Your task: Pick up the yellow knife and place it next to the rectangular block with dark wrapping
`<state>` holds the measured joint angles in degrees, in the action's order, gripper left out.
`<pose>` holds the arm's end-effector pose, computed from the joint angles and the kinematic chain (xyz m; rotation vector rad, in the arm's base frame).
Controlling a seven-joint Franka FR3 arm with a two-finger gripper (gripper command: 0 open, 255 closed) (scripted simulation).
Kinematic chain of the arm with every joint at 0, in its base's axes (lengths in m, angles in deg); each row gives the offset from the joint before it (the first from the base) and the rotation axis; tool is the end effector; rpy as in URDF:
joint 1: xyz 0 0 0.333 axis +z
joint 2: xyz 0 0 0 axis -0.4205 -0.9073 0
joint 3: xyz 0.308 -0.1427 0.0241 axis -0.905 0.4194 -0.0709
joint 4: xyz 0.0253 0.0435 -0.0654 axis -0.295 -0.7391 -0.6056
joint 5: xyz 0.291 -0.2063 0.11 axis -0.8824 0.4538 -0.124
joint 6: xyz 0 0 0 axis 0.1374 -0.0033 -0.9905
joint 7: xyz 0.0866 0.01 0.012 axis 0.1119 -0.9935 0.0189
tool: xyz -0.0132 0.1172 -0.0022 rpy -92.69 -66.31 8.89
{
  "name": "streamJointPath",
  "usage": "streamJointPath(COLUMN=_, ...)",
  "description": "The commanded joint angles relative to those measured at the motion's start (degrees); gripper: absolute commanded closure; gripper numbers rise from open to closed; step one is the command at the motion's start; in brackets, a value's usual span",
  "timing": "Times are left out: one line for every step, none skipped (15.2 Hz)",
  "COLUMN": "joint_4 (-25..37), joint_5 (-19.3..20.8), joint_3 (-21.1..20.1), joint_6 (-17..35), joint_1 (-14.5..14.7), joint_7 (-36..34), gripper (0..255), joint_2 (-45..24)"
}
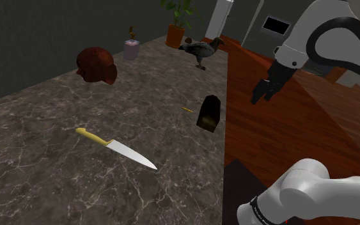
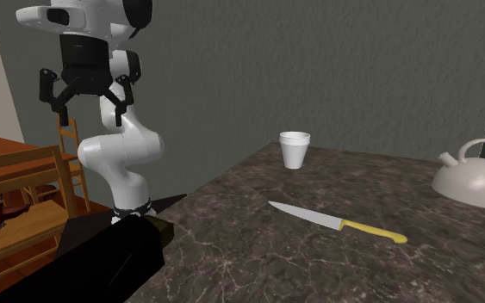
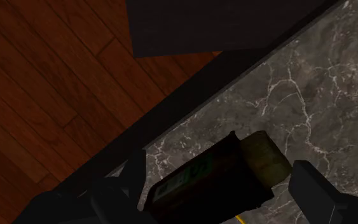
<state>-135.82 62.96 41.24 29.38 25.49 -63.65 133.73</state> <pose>0.2477 -0.0386 0.6260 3.0606 -0.2080 0.0466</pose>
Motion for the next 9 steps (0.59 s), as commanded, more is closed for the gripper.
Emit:
streamJointPath(joint_4=0.00, joint_5=0.00, joint_3=0.00, joint_6=0.00, joint_1=0.00, joint_7=0.00, gripper=0, joint_2=0.00)
streamJointPath(joint_4=-1.23, joint_5=-0.69, joint_3=-0.36, joint_6=1.93, joint_1=0.58, joint_7=-0.23, gripper=0, joint_2=-0.13)
streamJointPath(joint_4=-2.40, joint_5=-1.37, joint_3=-0.73, joint_6=3.87, joint_1=1.17, joint_7=-0.44, gripper=0, joint_2=-0.33)
streamJointPath(joint_4=-3.52, joint_5=-2.04, joint_3=-1.11, joint_6=5.83, joint_1=1.78, joint_7=-0.64, gripper=0, joint_2=-0.59)
streamJointPath(joint_4=-4.58, joint_5=-2.70, joint_3=-1.50, joint_6=7.81, joint_1=2.40, joint_7=-0.82, gripper=0, joint_2=-0.91)
streamJointPath(joint_4=-5.58, joint_5=-3.36, joint_3=-1.91, joint_6=9.80, joint_1=3.02, joint_7=-0.98, gripper=0, joint_2=-1.30)
streamJointPath(joint_4=-6.52, joint_5=-4.00, joint_3=-2.32, joint_6=11.81, joint_1=3.65, joint_7=-1.13, gripper=0, joint_2=-1.76)
streamJointPath(joint_4=-7.40, joint_5=-4.64, joint_3=-2.74, joint_6=13.84, joint_1=4.30, joint_7=-1.27, gripper=0, joint_2=-2.29)
streamJointPath(joint_4=-8.22, joint_5=-5.27, joint_3=-3.17, joint_6=15.88, joint_1=4.95, joint_7=-1.38, gripper=0, joint_2=-2.88)
